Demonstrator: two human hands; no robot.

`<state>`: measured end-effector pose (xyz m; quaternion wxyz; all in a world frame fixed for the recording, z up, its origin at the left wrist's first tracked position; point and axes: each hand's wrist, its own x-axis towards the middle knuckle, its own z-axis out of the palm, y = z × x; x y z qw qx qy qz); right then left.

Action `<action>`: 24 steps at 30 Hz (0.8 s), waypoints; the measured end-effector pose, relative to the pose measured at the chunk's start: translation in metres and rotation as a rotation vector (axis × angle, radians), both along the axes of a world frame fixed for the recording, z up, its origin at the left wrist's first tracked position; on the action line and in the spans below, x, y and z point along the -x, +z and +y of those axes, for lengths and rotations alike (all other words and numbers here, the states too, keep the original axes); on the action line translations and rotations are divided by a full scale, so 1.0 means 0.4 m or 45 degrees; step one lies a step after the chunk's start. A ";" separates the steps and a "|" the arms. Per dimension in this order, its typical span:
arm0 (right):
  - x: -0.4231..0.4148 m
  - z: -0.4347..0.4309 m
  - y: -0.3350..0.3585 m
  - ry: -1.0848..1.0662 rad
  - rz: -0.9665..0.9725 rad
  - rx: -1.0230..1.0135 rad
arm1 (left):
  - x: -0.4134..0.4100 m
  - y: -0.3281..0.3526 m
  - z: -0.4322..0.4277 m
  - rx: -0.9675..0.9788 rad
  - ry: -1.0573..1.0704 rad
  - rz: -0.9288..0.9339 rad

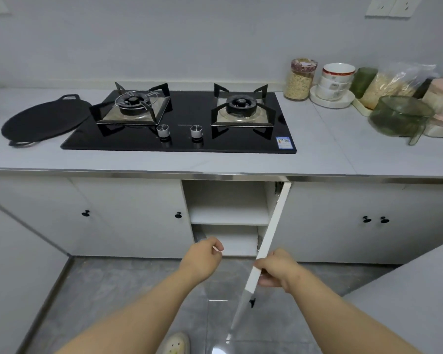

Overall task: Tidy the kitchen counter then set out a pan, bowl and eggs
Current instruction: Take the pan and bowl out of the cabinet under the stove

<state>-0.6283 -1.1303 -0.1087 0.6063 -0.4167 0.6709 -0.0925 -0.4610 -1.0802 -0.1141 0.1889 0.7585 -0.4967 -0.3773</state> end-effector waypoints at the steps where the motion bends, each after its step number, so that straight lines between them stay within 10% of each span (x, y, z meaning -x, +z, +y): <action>1: -0.025 -0.004 -0.002 0.003 -0.025 -0.015 | -0.020 0.000 -0.003 -0.005 0.010 -0.010; 18: -0.483 -0.218 0.022 -0.220 -0.132 -0.144 | -0.447 0.048 -0.195 0.543 -0.104 -0.644; 24: -0.521 -0.262 0.039 -0.393 -0.308 -0.191 | -0.453 0.033 -0.266 0.160 -0.437 -0.879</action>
